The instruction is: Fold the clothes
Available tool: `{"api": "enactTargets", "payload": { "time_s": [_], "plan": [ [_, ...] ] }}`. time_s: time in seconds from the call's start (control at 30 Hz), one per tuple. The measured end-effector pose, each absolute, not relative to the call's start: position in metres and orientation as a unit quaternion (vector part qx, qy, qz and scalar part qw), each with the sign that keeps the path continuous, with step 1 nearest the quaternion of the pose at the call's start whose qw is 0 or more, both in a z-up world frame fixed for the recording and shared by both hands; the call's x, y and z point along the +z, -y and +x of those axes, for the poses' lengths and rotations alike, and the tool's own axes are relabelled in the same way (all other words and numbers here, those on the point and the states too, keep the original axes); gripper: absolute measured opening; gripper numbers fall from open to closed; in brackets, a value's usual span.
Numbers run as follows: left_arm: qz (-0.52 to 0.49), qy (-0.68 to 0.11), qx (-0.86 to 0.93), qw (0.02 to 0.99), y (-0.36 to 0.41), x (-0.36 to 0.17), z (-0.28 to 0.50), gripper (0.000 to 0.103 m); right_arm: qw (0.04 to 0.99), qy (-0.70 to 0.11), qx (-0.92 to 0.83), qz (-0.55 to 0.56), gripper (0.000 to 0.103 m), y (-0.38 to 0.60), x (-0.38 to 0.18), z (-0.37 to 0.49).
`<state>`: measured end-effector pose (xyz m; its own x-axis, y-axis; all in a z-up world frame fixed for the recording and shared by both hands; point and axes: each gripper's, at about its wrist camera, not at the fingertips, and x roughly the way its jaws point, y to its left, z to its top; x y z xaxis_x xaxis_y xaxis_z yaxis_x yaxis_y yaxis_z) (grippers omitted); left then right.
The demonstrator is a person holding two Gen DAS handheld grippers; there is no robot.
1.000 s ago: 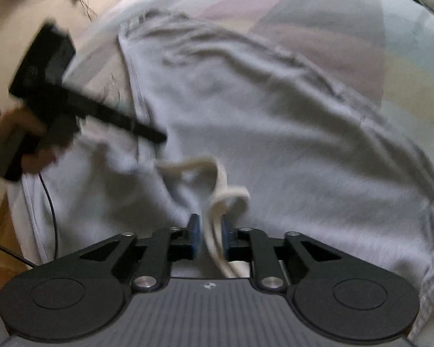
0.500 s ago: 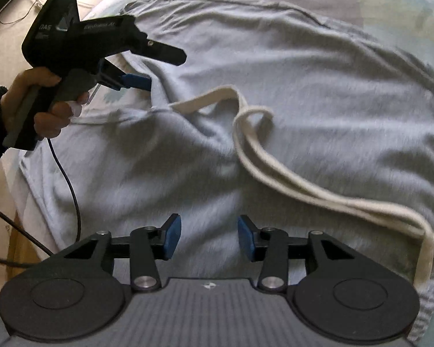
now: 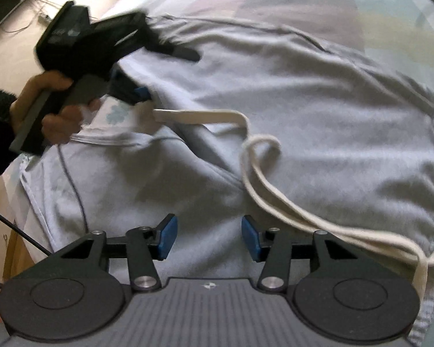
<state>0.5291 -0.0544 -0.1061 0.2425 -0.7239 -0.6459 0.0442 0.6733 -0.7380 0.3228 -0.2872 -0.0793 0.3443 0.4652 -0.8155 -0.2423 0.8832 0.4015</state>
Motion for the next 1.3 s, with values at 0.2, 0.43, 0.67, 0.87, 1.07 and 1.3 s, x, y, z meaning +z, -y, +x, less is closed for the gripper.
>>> {"api": "enactTargets", "payload": {
  "time_s": [0.2, 0.43, 0.67, 0.87, 1.07, 1.3],
  "plan": [
    [-0.316, -0.538, -0.282, 0.728, 0.066, -0.094, 0.555, 0.100, 0.823, -0.486, 0.277, 0.102, 0.056, 0.258, -0.074, 0.345],
    [-0.306, -0.545, -0.287, 0.726, 0.065, -0.093, 0.555, 0.100, 0.817, -0.501, 0.267, 0.098, 0.068, 0.218, -0.110, 0.382],
    [-0.290, -0.552, -0.293, 0.724, 0.061, -0.094, 0.554, 0.100, 0.833, -0.482, 0.253, 0.096, 0.069, 0.213, -0.113, 0.387],
    [-0.229, -0.577, -0.284, 0.731, 0.048, -0.094, 0.532, 0.100, 0.826, -0.492, 0.244, 0.131, 0.069, 0.228, -0.104, 0.382],
    [-0.162, -0.588, -0.278, 0.742, 0.036, -0.086, 0.487, 0.101, 0.840, -0.493, 0.189, 0.123, 0.069, 0.283, -0.079, 0.329],
    [-0.126, -0.566, -0.270, 0.769, 0.030, -0.067, 0.450, 0.101, 0.863, -0.492, 0.069, 0.092, 0.069, 0.345, -0.072, 0.314]
  ]
}}
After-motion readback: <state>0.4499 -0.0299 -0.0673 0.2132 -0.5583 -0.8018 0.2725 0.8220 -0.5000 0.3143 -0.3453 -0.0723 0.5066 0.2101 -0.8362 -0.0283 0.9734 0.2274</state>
